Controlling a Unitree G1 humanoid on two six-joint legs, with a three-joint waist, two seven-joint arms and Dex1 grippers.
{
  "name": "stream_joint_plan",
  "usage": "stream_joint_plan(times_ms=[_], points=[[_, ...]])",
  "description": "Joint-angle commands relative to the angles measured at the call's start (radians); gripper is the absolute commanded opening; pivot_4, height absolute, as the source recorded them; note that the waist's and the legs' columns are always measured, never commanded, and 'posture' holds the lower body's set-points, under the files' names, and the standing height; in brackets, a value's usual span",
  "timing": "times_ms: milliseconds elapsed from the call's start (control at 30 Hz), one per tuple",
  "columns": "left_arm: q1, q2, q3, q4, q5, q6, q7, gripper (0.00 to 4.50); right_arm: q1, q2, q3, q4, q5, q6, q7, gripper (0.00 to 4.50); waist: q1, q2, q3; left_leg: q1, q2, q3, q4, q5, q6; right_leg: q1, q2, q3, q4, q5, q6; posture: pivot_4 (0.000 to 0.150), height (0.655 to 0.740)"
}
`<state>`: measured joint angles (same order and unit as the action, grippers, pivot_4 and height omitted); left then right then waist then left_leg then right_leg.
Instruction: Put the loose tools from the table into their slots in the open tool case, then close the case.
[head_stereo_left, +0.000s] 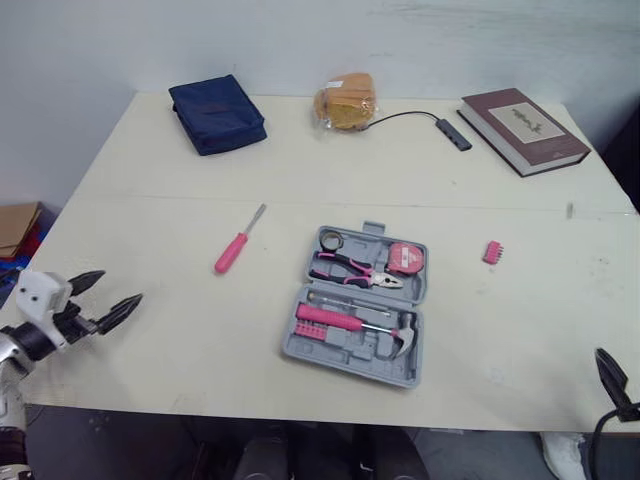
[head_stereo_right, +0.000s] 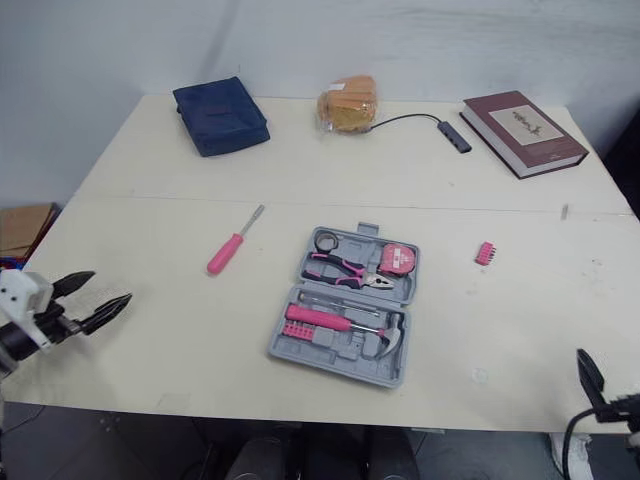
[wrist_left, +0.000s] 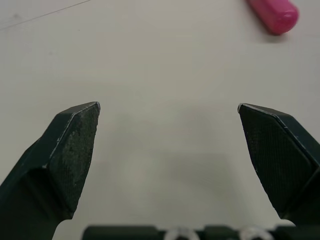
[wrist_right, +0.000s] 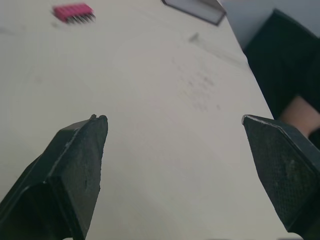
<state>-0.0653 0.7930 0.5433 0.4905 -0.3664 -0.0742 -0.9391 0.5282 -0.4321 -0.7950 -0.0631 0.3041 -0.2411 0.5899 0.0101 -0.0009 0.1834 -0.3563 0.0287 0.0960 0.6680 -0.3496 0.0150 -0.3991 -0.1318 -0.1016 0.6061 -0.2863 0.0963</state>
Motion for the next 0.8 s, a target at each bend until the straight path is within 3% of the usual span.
stream_joint_plan(times_ms=[33,200,467,600,700,800], points=[[0.016,-0.006,0.075,-0.039,-0.047,0.008,0.068,4.46,0.010,0.005,-0.038,-0.003,0.029,0.001,-0.046,4.50,-0.008,0.000,0.000,0.001,0.000,0.000,-0.001,0.000,-0.001,0.000,0.000,0.000,0.000,0.000,-0.001,0.150,0.7400],[0.010,-0.053,0.003,-0.234,-0.079,0.076,0.077,4.46,-0.010,-0.006,0.037,-0.084,0.011,0.162,-0.125,4.50,-0.013,0.001,0.000,0.002,0.001,0.000,-0.003,0.002,-0.002,0.000,0.000,0.000,0.001,-0.001,-0.002,0.150,0.7400],[-0.117,-0.122,-0.170,-0.487,-0.144,0.181,0.044,4.46,-0.152,-0.062,0.183,-0.330,0.133,0.476,-0.152,4.50,-0.014,0.002,-0.001,0.002,0.001,0.000,-0.003,0.006,0.000,0.000,0.001,0.000,0.003,0.000,-0.003,0.150,0.7400],[-0.165,-0.143,-0.242,-0.559,-0.159,0.229,0.035,4.46,-0.266,-0.055,0.231,-0.398,0.201,0.656,-0.242,4.50,-0.014,0.002,-0.001,0.002,0.001,0.000,-0.004,0.010,-0.005,0.000,0.003,-0.001,0.003,-0.001,-0.003,0.150,0.7400],[-0.206,-0.165,-0.317,-0.658,-0.189,0.289,0.029,4.46,-0.435,-0.023,0.307,-0.397,0.216,0.835,-0.386,4.50,-0.013,0.000,0.000,0.001,0.000,0.001,-0.002,0.010,-0.004,0.000,0.003,-0.001,0.003,0.000,-0.003,0.150,0.7400],[-0.232,-0.178,-0.353,-0.719,-0.217,0.334,0.026,4.46,-0.538,-0.017,0.402,-0.372,0.123,0.877,-0.457,4.50,-0.014,0.000,0.000,0.000,-0.001,0.001,-0.001,0.012,-0.003,0.000,0.002,-0.001,0.004,0.000,-0.002,0.150,0.7400]])
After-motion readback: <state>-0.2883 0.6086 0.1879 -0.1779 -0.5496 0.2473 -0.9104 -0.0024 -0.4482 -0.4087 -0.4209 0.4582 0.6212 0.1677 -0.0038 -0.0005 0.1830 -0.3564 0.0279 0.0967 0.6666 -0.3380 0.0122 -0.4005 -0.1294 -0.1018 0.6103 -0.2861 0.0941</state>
